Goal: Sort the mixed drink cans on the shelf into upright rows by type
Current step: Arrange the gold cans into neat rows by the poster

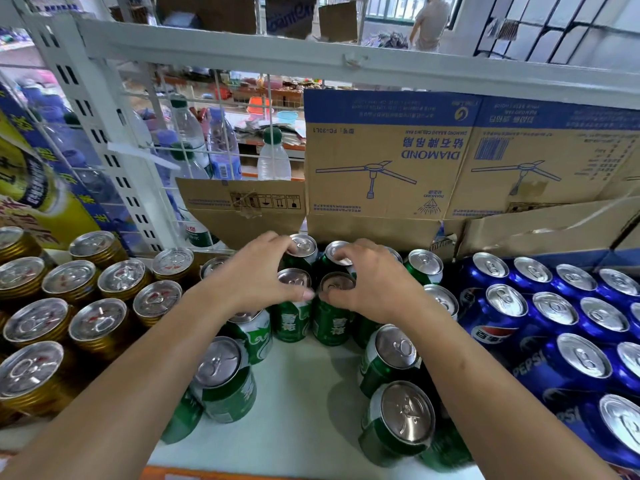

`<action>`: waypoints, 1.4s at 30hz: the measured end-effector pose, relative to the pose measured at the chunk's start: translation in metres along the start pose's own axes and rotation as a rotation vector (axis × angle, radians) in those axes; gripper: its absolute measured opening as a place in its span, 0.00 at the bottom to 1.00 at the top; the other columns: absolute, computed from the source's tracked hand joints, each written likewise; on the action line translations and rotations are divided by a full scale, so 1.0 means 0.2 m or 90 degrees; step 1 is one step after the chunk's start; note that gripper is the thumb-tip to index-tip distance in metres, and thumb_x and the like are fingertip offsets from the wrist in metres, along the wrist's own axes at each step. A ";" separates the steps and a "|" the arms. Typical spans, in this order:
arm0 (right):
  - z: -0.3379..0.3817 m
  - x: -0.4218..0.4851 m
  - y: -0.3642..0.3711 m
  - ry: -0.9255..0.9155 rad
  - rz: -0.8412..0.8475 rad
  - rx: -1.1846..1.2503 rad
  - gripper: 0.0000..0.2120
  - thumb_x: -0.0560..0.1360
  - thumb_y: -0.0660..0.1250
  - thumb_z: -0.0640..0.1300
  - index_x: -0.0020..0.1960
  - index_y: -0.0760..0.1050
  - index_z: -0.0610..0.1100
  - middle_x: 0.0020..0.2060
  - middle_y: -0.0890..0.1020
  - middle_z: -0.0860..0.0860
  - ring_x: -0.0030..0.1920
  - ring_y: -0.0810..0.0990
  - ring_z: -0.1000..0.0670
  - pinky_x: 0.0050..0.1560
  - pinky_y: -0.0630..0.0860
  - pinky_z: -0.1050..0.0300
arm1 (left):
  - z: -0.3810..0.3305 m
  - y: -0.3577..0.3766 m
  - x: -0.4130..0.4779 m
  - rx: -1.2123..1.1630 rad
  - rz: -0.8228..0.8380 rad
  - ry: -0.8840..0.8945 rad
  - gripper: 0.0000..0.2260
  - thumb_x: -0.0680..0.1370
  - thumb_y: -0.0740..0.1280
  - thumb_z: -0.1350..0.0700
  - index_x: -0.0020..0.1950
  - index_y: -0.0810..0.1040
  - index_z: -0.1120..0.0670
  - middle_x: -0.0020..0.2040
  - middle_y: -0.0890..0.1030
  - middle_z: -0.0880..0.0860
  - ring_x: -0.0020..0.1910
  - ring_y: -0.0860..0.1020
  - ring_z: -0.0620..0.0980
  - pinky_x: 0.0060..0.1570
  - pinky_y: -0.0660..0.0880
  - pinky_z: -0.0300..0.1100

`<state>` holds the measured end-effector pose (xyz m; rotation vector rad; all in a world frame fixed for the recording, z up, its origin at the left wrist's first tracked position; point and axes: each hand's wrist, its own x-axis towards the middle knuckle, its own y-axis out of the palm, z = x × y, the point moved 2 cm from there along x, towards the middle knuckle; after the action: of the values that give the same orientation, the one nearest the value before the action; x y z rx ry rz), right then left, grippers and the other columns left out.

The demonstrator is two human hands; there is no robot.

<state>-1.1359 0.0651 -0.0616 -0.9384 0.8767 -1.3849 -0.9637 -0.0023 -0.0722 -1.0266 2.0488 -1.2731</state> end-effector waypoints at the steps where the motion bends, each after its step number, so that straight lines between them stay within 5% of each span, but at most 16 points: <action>1: 0.00 0.01 0.00 -0.003 -0.003 -0.007 0.30 0.69 0.72 0.58 0.66 0.71 0.45 0.62 0.74 0.50 0.62 0.71 0.44 0.59 0.69 0.53 | -0.01 0.00 0.01 0.015 -0.010 0.009 0.35 0.70 0.72 0.39 0.72 0.65 0.51 0.65 0.67 0.47 0.63 0.68 0.46 0.59 0.67 0.43; 4: 0.00 0.02 0.02 0.002 0.044 -0.061 0.28 0.72 0.67 0.62 0.62 0.71 0.45 0.55 0.76 0.48 0.59 0.70 0.42 0.53 0.68 0.53 | -0.03 0.02 0.02 0.055 0.049 0.016 0.35 0.75 0.67 0.40 0.77 0.59 0.51 0.76 0.59 0.48 0.72 0.62 0.49 0.69 0.63 0.44; 8: -0.01 0.00 0.04 0.037 0.095 -0.060 0.26 0.74 0.66 0.60 0.65 0.69 0.45 0.53 0.77 0.41 0.61 0.69 0.42 0.57 0.71 0.50 | -0.02 0.04 0.00 0.035 0.074 0.013 0.32 0.76 0.64 0.39 0.77 0.60 0.49 0.76 0.59 0.48 0.72 0.64 0.48 0.68 0.63 0.43; 16: 0.12 0.01 0.06 -0.037 0.011 -0.069 0.15 0.74 0.66 0.56 0.52 0.73 0.45 0.45 0.76 0.47 0.51 0.73 0.43 0.45 0.67 0.53 | 0.05 0.00 -0.01 0.004 0.065 0.013 0.23 0.82 0.60 0.50 0.77 0.62 0.49 0.78 0.58 0.46 0.76 0.58 0.45 0.74 0.56 0.42; 20: 0.30 -0.01 0.08 -0.113 0.042 -0.002 0.11 0.74 0.67 0.49 0.37 0.68 0.49 0.35 0.71 0.53 0.41 0.73 0.46 0.36 0.68 0.54 | 0.09 -0.13 -0.13 0.009 -0.029 -0.018 0.15 0.82 0.60 0.54 0.69 0.73 0.48 0.68 0.74 0.48 0.60 0.73 0.48 0.56 0.67 0.40; 25: 0.48 0.02 0.20 -0.185 0.114 -0.011 0.12 0.74 0.68 0.52 0.51 0.76 0.44 0.46 0.79 0.46 0.47 0.78 0.45 0.44 0.76 0.50 | 0.18 -0.24 -0.41 0.022 -0.085 -0.072 0.10 0.79 0.65 0.55 0.59 0.80 0.48 0.48 0.79 0.45 0.44 0.74 0.41 0.43 0.67 0.30; 27: 0.52 0.06 0.24 -0.170 0.136 -0.025 0.17 0.72 0.70 0.55 0.55 0.75 0.46 0.51 0.79 0.47 0.50 0.78 0.44 0.48 0.77 0.49 | 0.17 -0.22 -0.52 0.024 -0.038 -0.074 0.09 0.77 0.67 0.50 0.56 0.80 0.47 0.45 0.76 0.43 0.45 0.75 0.39 0.40 0.67 0.28; 29: 0.53 0.09 0.27 -0.124 0.152 -0.037 0.21 0.70 0.73 0.56 0.57 0.74 0.47 0.52 0.79 0.47 0.51 0.78 0.43 0.48 0.77 0.49 | 0.18 -0.15 -0.58 0.068 0.019 -0.062 0.13 0.75 0.67 0.43 0.58 0.78 0.45 0.51 0.74 0.43 0.52 0.74 0.43 0.48 0.71 0.36; 31: 0.56 0.10 0.29 -0.106 0.143 -0.035 0.16 0.68 0.73 0.53 0.51 0.74 0.47 0.48 0.79 0.48 0.48 0.78 0.43 0.43 0.76 0.52 | 0.18 -0.10 -0.62 0.108 0.042 -0.045 0.20 0.73 0.65 0.38 0.60 0.76 0.46 0.55 0.71 0.45 0.56 0.72 0.45 0.54 0.72 0.43; 33: 0.56 0.10 0.29 -0.098 0.108 -0.002 0.09 0.67 0.72 0.49 0.41 0.73 0.48 0.41 0.79 0.50 0.44 0.77 0.44 0.39 0.74 0.54 | 0.19 -0.07 -0.63 0.148 0.033 -0.031 0.23 0.72 0.63 0.33 0.59 0.75 0.46 0.55 0.68 0.45 0.56 0.70 0.46 0.52 0.71 0.43; 36: 0.55 0.08 0.27 -0.075 0.073 0.068 0.13 0.64 0.75 0.48 0.46 0.80 0.44 0.42 0.82 0.48 0.44 0.79 0.46 0.45 0.78 0.50 | 0.21 -0.04 -0.66 0.190 0.030 -0.007 0.33 0.63 0.53 0.23 0.54 0.76 0.45 0.52 0.64 0.44 0.50 0.64 0.44 0.45 0.63 0.40; 39: 0.53 0.05 0.22 -0.064 0.027 0.116 0.17 0.63 0.78 0.48 0.49 0.81 0.42 0.43 0.83 0.46 0.45 0.80 0.46 0.46 0.78 0.49 | 0.21 -0.02 -0.67 0.190 0.003 0.002 0.33 0.62 0.59 0.23 0.55 0.75 0.45 0.53 0.63 0.44 0.50 0.60 0.43 0.49 0.62 0.39; 42: 0.51 0.04 0.17 -0.052 -0.004 0.188 0.18 0.64 0.80 0.46 0.51 0.83 0.42 0.44 0.83 0.49 0.42 0.79 0.54 0.41 0.75 0.59 | 0.23 -0.02 -0.68 0.139 -0.038 0.017 0.31 0.60 0.60 0.25 0.54 0.77 0.44 0.53 0.65 0.42 0.51 0.62 0.41 0.48 0.62 0.39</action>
<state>-1.0294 0.0585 -0.0527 -0.7650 0.5879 -1.4246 -0.8498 0.0845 -0.0841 -0.9799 1.8604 -1.5096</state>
